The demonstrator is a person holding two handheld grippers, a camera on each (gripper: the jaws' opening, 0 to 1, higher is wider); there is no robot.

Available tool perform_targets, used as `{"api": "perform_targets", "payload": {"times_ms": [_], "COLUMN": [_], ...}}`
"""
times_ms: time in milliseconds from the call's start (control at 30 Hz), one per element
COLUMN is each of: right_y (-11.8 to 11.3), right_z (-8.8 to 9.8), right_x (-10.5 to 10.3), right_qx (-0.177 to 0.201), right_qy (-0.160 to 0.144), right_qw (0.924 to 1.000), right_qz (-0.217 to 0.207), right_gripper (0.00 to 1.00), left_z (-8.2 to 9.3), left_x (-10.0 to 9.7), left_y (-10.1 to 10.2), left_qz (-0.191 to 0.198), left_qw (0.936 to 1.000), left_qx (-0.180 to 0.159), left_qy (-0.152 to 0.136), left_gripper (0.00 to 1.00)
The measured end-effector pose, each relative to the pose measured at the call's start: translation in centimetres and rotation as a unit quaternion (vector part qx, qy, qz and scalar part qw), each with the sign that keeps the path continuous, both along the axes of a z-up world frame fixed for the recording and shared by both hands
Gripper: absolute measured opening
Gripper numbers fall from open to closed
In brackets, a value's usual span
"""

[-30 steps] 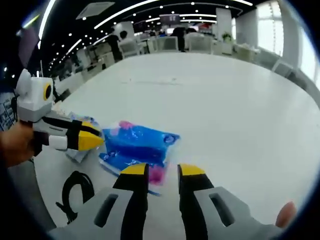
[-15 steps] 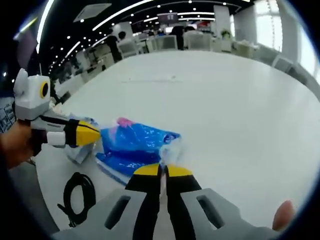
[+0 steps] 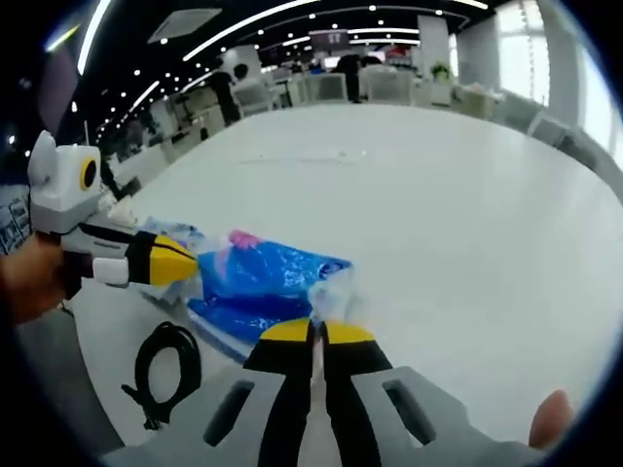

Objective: Arrange the tabletop items into an orderly group along one side of the table until the central work area is clear of visible clutter.

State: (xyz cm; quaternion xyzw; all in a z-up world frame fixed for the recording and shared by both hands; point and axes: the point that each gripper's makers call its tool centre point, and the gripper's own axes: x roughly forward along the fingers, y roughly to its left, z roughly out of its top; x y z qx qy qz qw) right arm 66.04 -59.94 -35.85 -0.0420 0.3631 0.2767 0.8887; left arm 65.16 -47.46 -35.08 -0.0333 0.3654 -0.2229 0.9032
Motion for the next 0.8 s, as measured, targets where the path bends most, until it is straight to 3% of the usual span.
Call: {"api": "perform_targets", "payload": {"times_ms": [300, 800], "right_y": [-0.2, -0.1], "right_z": [-1.6, -1.5], "right_x": [0.1, 0.1], "right_qx": [-0.005, -0.005], "right_qy": [0.016, 0.014], "right_qw": [0.9999, 0.9999], "right_qz": [0.001, -0.001], "right_gripper": [0.03, 0.06], "left_z": [-1.8, -1.5], "left_x": [-0.1, -0.1], "left_y": [-0.1, 0.3], "left_qz": [-0.010, -0.010], "left_qw": [0.9996, 0.9995], "left_qx": [0.022, 0.027], "left_qy": [0.015, 0.013], "left_gripper": [0.00, 0.03]}}
